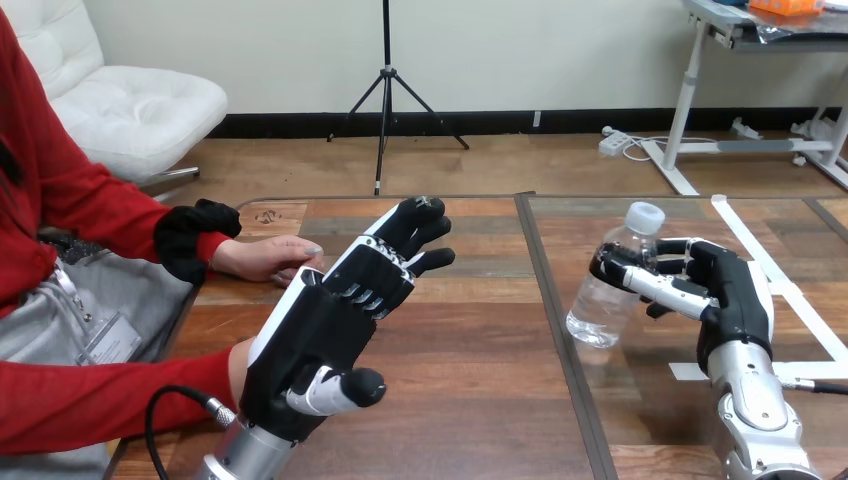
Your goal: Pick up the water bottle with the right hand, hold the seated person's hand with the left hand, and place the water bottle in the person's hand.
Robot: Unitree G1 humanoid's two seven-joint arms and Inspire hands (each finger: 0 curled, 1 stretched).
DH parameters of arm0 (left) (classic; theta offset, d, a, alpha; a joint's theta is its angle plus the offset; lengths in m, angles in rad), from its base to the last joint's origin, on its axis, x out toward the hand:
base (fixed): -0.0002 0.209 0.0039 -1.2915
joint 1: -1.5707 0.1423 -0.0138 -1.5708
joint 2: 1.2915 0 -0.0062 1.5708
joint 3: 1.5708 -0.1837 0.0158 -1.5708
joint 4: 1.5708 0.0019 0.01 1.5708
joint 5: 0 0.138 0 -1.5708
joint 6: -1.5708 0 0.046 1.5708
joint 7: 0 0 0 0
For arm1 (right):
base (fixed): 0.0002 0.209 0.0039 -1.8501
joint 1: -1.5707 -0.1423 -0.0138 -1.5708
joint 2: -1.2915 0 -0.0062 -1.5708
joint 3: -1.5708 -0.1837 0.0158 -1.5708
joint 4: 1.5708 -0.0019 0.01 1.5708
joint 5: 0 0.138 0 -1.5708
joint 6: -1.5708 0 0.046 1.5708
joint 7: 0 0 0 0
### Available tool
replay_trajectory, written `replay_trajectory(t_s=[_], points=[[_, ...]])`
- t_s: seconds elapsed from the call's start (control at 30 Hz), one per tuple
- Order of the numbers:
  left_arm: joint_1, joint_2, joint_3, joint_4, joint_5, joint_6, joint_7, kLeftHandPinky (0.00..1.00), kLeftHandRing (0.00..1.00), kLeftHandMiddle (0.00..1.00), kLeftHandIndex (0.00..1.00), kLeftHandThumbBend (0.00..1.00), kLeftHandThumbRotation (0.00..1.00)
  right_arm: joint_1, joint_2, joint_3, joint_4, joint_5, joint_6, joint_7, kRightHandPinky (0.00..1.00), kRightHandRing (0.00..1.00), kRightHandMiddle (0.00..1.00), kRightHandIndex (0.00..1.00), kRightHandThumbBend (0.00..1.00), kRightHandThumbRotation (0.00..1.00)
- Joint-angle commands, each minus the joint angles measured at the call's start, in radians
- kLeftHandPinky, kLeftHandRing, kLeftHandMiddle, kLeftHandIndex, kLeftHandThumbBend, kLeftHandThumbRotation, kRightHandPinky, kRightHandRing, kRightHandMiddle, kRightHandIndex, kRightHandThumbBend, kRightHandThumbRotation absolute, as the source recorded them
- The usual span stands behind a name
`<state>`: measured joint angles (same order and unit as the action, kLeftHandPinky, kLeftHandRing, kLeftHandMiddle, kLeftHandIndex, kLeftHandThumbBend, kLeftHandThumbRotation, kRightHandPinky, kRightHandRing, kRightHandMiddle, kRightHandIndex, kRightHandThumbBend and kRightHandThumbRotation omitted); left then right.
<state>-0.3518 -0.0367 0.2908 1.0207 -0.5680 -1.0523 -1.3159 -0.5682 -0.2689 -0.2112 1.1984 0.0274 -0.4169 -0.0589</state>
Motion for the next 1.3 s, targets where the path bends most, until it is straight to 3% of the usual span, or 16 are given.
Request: replay_trajectory(t_s=[0.0, 0.2, 0.47, 0.77, 0.87, 0.97, 1.03, 1.17, 1.27], points=[[-0.056, 0.002, -0.007, 0.002, 0.053, -0.077, 0.057, 0.87, 0.94, 0.95, 0.93, 1.00, 0.62, -0.050, 0.000, 0.018, -0.120, -0.009, -0.060, 0.009, 0.27, 0.33, 0.43, 0.45, 0.82, 0.00], [-0.062, 0.025, -0.010, 0.020, 0.122, -0.191, 0.126, 0.86, 0.95, 0.96, 0.94, 1.00, 0.66, -0.022, 0.004, 0.036, -0.202, -0.021, -0.053, 0.019, 0.27, 0.32, 0.42, 0.45, 0.83, 0.00], [-0.079, 0.065, -0.001, 0.036, 0.204, -0.285, 0.234, 0.88, 0.96, 0.98, 0.96, 1.00, 0.66, 0.035, 0.007, 0.058, -0.347, -0.036, -0.021, 0.041, 0.26, 0.32, 0.42, 0.45, 0.82, 0.00], [-0.105, 0.133, 0.078, 0.045, 0.422, -0.429, 0.430, 0.93, 0.98, 1.00, 0.99, 1.00, 0.66, 0.097, 0.006, 0.081, -0.487, -0.047, 0.011, 0.066, 0.26, 0.32, 0.44, 0.46, 0.81, 0.00], [-0.107, 0.150, 0.092, 0.033, 0.484, -0.434, 0.485, 0.95, 0.99, 1.00, 1.00, 1.00, 0.65, 0.115, 0.006, 0.085, -0.529, -0.049, 0.023, 0.072, 0.26, 0.32, 0.44, 0.46, 0.81, 0.00], [-0.114, 0.172, 0.142, 0.010, 0.573, -0.452, 0.538, 0.96, 1.00, 1.00, 1.00, 1.00, 0.67, 0.137, 0.003, 0.097, -0.580, -0.066, 0.036, 0.070, 0.26, 0.32, 0.44, 0.46, 0.82, 0.00], [-0.112, 0.189, 0.173, -0.021, 0.651, -0.438, 0.588, 0.97, 1.00, 1.00, 1.00, 1.00, 0.68, 0.151, 0.004, 0.101, -0.616, -0.068, 0.054, 0.071, 0.26, 0.32, 0.44, 0.46, 0.82, 0.00], [-0.105, 0.217, 0.195, -0.068, 0.769, -0.395, 0.690, 0.98, 1.00, 1.00, 1.00, 1.00, 0.69, 0.173, 0.009, 0.104, -0.672, -0.063, 0.087, 0.081, 0.26, 0.32, 0.44, 0.45, 0.83, 0.00], [-0.102, 0.257, 0.212, -0.115, 0.882, -0.348, 0.789, 0.97, 1.00, 1.00, 1.00, 1.00, 0.68, 0.189, 0.002, 0.112, -0.697, -0.067, 0.073, 0.097, 0.26, 0.32, 0.44, 0.45, 0.83, 0.00]])
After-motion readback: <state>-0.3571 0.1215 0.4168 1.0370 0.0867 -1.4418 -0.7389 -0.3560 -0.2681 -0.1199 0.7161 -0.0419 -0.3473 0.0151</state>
